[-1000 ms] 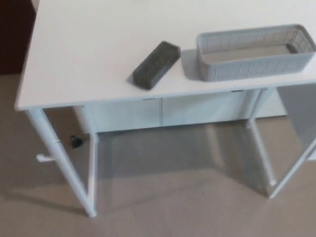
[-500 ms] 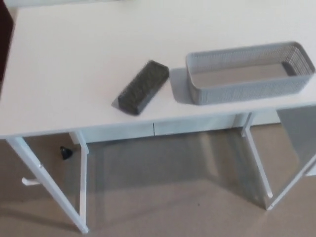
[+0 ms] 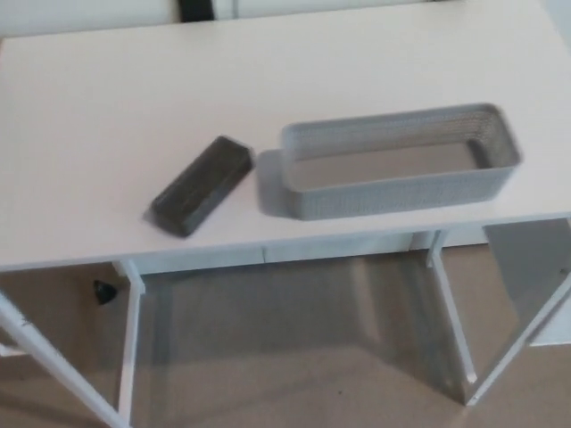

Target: The robot walks towards a desk on which an eraser is kept on the left hand side and a container is kept on the right hand side. The robot picks up the eraser using its left hand and places it in the container.

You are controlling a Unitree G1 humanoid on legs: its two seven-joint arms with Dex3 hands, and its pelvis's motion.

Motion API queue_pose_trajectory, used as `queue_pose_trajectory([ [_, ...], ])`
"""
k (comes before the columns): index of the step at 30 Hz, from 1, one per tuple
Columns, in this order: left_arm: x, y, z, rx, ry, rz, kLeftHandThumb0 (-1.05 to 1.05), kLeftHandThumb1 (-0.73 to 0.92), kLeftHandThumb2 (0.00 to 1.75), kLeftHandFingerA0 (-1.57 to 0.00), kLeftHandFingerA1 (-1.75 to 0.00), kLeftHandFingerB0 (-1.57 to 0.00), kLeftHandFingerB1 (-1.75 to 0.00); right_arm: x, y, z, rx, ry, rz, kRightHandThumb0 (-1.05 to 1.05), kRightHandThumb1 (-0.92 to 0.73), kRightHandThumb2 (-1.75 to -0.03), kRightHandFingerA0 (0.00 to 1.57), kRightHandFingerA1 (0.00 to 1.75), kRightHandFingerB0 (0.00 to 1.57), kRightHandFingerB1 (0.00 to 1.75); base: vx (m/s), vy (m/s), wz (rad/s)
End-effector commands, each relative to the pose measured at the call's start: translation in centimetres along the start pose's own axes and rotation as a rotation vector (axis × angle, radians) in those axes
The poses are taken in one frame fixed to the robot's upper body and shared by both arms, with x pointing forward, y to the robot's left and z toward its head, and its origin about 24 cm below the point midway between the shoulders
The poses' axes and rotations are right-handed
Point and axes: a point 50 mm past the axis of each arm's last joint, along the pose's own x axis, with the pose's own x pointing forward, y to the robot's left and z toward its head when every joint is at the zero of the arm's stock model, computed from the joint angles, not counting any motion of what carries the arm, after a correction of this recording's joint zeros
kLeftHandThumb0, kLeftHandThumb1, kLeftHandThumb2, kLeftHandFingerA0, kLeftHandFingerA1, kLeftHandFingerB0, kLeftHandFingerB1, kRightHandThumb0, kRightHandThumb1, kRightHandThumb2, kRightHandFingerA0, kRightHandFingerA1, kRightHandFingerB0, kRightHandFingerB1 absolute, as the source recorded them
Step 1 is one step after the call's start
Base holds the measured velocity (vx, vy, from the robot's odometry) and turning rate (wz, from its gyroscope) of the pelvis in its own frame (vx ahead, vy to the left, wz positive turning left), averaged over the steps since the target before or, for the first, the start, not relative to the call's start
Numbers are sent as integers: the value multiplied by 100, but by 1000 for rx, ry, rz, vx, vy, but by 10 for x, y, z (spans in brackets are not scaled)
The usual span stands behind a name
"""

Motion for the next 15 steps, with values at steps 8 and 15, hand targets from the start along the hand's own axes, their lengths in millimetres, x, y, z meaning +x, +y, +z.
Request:
queue_pose_trajectory([
  [8,-1,12,-1,61,0,28,-33,47,65,-36,-45,-36,-40,-3,4,-8,4,8,19,-47,-42,-73,29,55,30,50,30,-33,-3],
  [15,3,15,5,98,0,33,-28,52,56,-45,-41,-38,-33,-5,6,-13,3,5,19,-50,-39,-76,40,63,32,52,50,156,3],
])
